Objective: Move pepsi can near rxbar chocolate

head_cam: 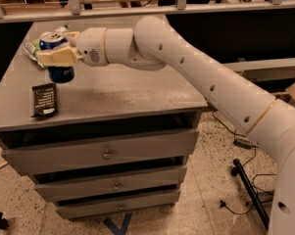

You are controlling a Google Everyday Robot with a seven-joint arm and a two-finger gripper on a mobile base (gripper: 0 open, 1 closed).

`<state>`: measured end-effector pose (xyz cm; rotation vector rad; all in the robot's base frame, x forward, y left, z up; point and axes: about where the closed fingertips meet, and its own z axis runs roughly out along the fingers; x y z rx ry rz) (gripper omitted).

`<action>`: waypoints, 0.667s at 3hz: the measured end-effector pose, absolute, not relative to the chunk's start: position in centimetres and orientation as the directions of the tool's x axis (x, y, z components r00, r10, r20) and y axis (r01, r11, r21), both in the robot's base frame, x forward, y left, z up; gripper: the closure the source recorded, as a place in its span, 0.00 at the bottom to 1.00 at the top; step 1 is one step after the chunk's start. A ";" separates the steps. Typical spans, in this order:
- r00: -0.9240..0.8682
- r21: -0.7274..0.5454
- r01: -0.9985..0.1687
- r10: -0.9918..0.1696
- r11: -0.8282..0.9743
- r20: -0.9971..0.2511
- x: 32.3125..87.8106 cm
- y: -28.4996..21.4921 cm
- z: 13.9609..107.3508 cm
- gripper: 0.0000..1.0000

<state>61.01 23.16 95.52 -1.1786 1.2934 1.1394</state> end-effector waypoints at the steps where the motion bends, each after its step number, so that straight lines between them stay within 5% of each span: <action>1: -0.003 -0.006 -0.996 -0.100 0.085 -0.995 60.3 23.3 93.4 0.84; 2: 0.012 -0.026 -0.995 -0.139 0.099 -0.990 60.2 23.1 91.1 0.59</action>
Offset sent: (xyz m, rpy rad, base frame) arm -0.0060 -0.0107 -0.0722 -0.1381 -0.0526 -0.0478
